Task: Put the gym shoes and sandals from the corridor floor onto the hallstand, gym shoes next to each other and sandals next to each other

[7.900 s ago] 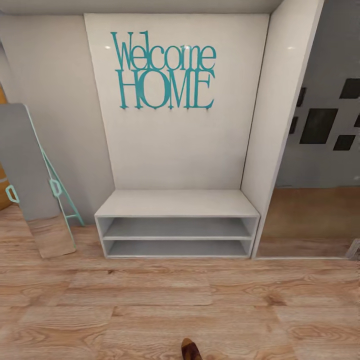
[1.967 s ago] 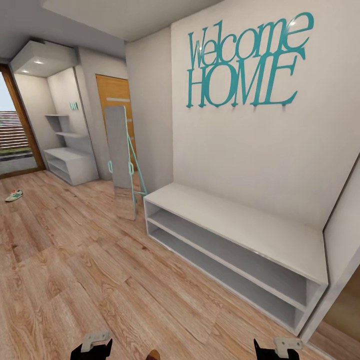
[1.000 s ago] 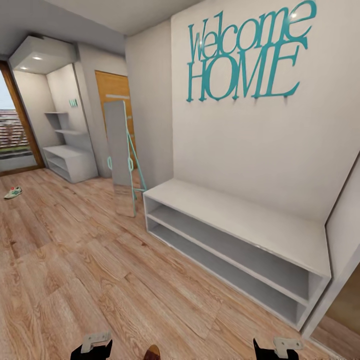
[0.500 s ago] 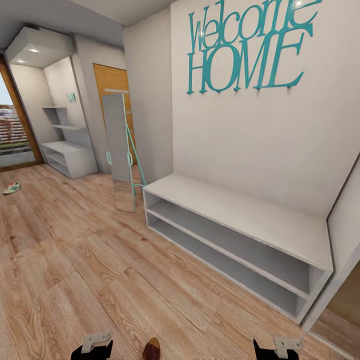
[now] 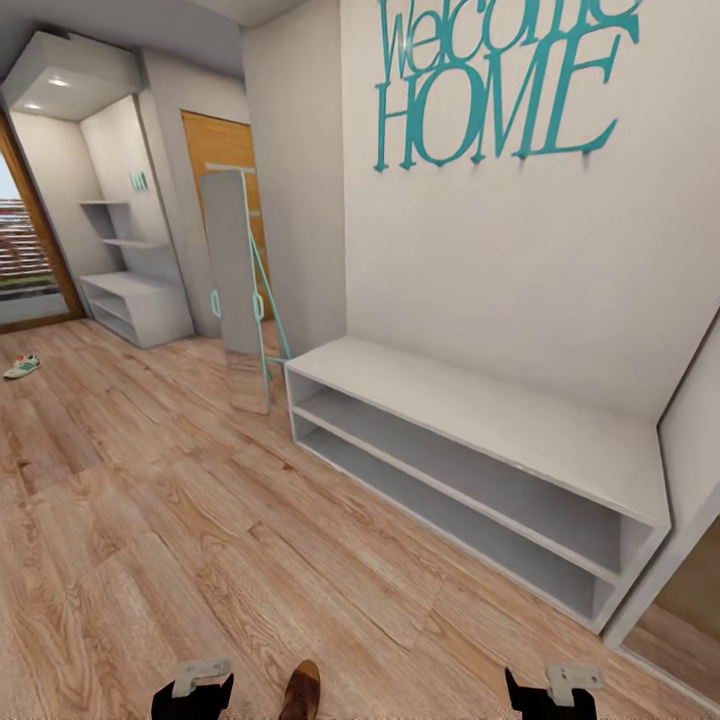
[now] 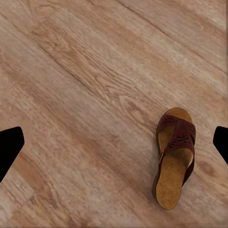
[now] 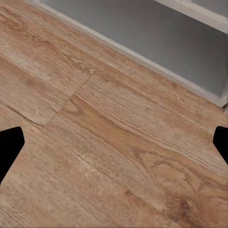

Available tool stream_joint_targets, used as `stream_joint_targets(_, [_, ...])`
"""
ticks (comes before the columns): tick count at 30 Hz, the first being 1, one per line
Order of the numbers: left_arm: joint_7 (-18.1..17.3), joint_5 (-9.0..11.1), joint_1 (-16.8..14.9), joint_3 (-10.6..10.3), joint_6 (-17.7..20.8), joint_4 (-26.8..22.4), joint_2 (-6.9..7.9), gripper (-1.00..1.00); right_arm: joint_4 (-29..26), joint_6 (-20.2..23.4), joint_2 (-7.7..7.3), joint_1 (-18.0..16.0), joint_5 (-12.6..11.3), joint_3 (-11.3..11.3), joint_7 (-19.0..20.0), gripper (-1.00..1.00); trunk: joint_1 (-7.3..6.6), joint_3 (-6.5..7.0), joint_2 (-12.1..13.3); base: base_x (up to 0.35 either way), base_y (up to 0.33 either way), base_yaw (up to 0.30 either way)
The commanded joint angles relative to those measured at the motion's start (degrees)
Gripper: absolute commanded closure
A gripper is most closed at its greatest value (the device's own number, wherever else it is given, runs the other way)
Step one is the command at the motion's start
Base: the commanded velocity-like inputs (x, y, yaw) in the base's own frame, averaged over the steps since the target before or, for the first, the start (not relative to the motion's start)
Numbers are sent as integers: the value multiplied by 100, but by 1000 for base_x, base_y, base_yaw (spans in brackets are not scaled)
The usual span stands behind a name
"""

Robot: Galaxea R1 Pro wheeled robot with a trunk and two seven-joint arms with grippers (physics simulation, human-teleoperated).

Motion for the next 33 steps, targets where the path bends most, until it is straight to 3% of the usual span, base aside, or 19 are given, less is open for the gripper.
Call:
stream_joint_targets(1, [-24, 14, -17, -25, -8, -16, -12, -100, -76, -14, 0, -22, -1, 0, 2, -100, 22, -33, -44, 0, 0, 0])
stream_joint_targets(9, [-22, 16, -93, -157, 13, -94, -48, -100, -549, 164, 0, -131, -1, 6, -8, -100, 197, -250, -365, 0, 0, 0])
stream_joint_targets(16, [-13, 8, -280, -183, 186, -163, -2, -100, -1310, 1211, 0, -324, -3, 20, 10, -100, 351, -440, -645, 0, 0, 0])
stream_joint_targets(20, [-10, 3, -304, -186, 278, -161, -4, -100, -1580, 1507, 0, -444, -3, 27, 13, -100, 439, -548, -806, 0, 0, 0])
stream_joint_targets(21, [-8, 0, -313, -192, 315, -144, -15, -100, -1725, 1655, 0, -603, 0, 29, 14, -100, 461, -575, -846, 0, 0, 0])
stream_joint_targets(25, [-7, -2, -294, -202, 314, -118, -27, -100, -1755, 1732, -3, -806, 7, 28, 17, -100, 549, -684, -1006, 0, 0, 0])
stream_joint_targets(33, [-7, 7, -266, -203, 269, -101, -23, -100, -1134, 1692, -17, -898, 32, 29, 8, -100, 725, -894, -1327, 0, 0, 9])
